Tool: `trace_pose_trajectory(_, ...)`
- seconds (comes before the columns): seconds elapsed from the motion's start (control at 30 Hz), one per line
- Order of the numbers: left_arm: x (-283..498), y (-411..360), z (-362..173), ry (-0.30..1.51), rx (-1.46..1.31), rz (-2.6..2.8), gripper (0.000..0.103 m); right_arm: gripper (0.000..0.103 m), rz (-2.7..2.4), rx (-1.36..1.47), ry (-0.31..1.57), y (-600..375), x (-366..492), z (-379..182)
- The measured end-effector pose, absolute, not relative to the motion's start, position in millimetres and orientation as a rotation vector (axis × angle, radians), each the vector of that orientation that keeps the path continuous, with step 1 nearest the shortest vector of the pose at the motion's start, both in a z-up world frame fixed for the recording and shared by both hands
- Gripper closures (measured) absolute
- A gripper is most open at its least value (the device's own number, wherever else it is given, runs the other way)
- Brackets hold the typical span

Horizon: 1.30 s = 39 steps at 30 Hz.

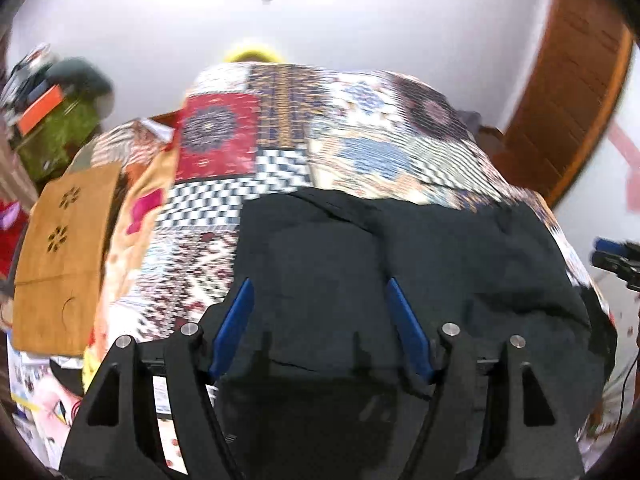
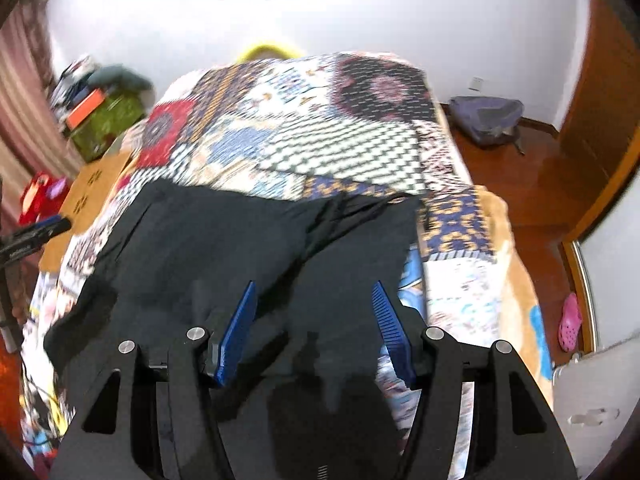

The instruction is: Fold large clothes

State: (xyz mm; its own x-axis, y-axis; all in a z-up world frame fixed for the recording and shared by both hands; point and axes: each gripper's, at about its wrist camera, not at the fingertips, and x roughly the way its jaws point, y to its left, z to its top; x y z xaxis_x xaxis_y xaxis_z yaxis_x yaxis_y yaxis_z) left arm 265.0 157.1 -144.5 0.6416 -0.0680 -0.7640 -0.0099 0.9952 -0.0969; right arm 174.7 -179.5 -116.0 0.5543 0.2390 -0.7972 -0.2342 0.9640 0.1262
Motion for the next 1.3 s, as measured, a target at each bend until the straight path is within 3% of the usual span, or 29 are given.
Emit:
trace_pose_trajectory(0.23,296.4,214.6,-176.0,0.963,-0.239,-0.012,0.035,0.047,0.186,0.143,1.013,-222.8,207.3,-137.2)
trace_pose_trajectory(0.53,328.9,224.5,-252.3,1.114,-0.451,-0.111,0.035,0.047,0.241,0.369,1.207,-236.1,246.3,-199.7)
trace_pose_trajectory(0.73,344.6,229.1,-265.3,1.098,-0.462,-0.15,0.033,0.047,0.322,0.389,1.224,-221.4,267.3,-208.7)
trace_pose_trajectory(0.8,351.2,231.9,-271.6,1.108,-0.483,-0.159,0.033,0.066,0.347,0.41,1.274,-214.6,274.4,-221.3)
trace_pose_trajectory(0.93,365.0,235.1,-277.4,1.098,-0.547,-0.173,0.033,0.091,0.326,0.399,1.301,-207.5,282.5,-230.5)
trace_pose_trajectory(0.97,367.0,234.8,-276.7,1.094,-0.55,-0.167,0.036,0.094,0.332,0.406,1.294,-207.6,283.1,-226.8)
trace_pose_trajectory(1.0,368.6,235.3,-276.3,1.093,-0.55,-0.164,0.046,0.095,0.336,0.405,1.282,-207.9,282.5,-222.0)
trace_pose_trajectory(1.03,370.2,233.6,-275.4,1.093,-0.555,-0.185,0.071,0.095,0.341,0.39,1.266,-206.3,281.7,-215.9)
trace_pose_trajectory(1.1,374.1,229.6,-275.3,1.108,-0.58,-0.223,0.089,0.096,0.344,0.351,1.229,-200.8,280.7,-202.7)
trace_pose_trajectory(1.3,365.7,210.9,-242.6,1.047,-0.402,-0.158,0.094,0.097,0.37,0.256,1.145,-181.4,289.1,-172.0)
